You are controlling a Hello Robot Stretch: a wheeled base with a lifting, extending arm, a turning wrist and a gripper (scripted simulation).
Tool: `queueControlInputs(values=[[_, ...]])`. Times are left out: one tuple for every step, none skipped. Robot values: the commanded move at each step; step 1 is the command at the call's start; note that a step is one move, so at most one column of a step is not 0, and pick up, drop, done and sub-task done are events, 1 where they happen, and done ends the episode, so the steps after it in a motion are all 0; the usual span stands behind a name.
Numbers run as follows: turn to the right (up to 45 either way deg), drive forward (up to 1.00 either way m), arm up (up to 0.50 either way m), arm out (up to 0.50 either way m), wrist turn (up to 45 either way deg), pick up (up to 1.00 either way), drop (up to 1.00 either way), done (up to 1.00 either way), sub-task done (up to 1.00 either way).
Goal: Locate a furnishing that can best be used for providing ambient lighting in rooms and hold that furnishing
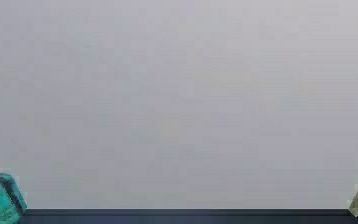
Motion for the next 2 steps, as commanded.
queueControlInputs(values=[[-45.0, 0.00, 0.00, 0.00, 0.0, 0.00, 0.00, 0.00, 0.00], [-45.0, 0.00, 0.00, 0.00, 0.0, 0.00, 0.00, 0.00, 0.00]])
